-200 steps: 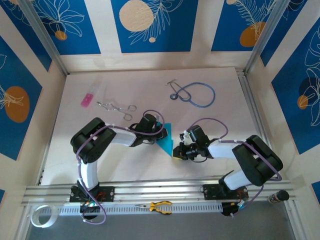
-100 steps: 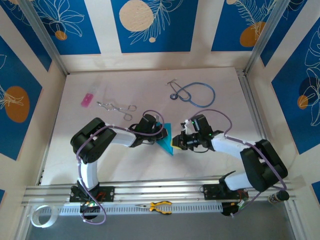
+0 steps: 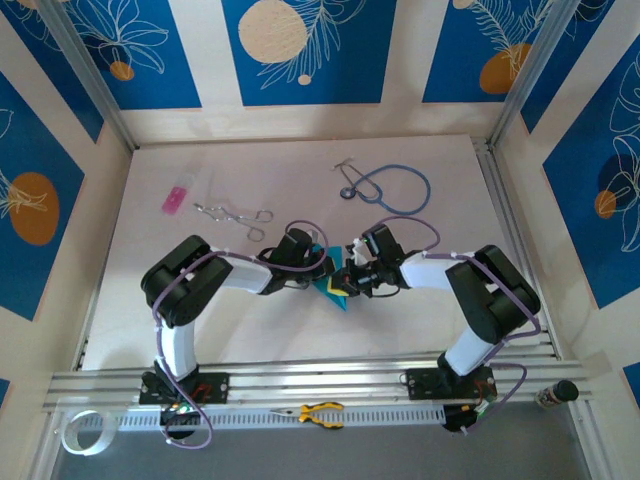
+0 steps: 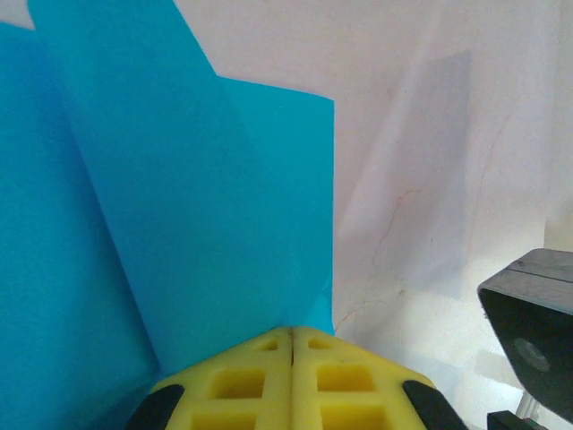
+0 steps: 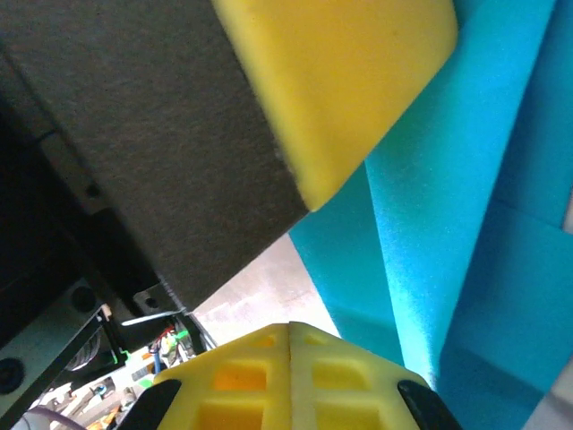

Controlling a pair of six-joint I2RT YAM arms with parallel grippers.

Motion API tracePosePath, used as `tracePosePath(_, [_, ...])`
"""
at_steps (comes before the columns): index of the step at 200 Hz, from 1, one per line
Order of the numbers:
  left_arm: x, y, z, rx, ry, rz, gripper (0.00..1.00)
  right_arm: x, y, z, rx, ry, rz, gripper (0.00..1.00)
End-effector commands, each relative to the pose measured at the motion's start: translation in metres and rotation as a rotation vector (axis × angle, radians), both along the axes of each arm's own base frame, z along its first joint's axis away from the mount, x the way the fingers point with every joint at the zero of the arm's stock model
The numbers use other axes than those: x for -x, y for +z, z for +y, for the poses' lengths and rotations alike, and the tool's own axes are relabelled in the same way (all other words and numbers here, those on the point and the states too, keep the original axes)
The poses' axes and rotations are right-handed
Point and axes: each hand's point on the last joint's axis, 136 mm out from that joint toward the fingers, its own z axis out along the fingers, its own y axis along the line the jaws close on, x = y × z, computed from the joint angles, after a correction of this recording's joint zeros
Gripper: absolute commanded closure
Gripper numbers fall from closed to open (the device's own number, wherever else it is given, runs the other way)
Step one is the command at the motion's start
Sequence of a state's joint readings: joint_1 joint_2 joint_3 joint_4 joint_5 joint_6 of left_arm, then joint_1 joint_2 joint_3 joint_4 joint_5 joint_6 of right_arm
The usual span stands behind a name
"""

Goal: Fold a paper plane with a square sheet of paper (pick it up from the middle)
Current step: Fourth fold the wing at the center of the table.

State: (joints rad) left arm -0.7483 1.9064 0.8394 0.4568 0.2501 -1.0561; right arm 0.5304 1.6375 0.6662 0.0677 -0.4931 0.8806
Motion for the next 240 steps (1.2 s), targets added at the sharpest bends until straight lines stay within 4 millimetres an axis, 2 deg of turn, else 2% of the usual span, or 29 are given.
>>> tracePosePath(1, [0.019, -0.040, 0.028, -0.134, 0.027, 0.110, 0.95, 0.006, -0.017, -0.009, 0.070, -0.005, 0.030, 0.95])
tracePosePath(51, [0.018, -0.040, 0.028, -0.135, 0.028, 0.110, 0.95, 0.008, -0.019, -0.008, 0.045, -0.011, 0.016, 0.94])
tracePosePath(86, [0.019, -0.041, 0.028, -0.136, 0.027, 0.111, 0.95, 0.012, -0.029, -0.013, 0.072, -0.021, 0.039, 0.94])
tracePosePath(131, [0.018, -0.042, 0.030, -0.138, 0.037, 0.112, 0.95, 0.035, -0.044, -0.018, 0.107, -0.002, 0.088, 0.94])
tracePosePath(240, [0.019, -0.050, 0.040, -0.153, 0.081, 0.136, 0.96, 0.078, -0.055, -0.035, 0.225, 0.056, 0.108, 0.95])
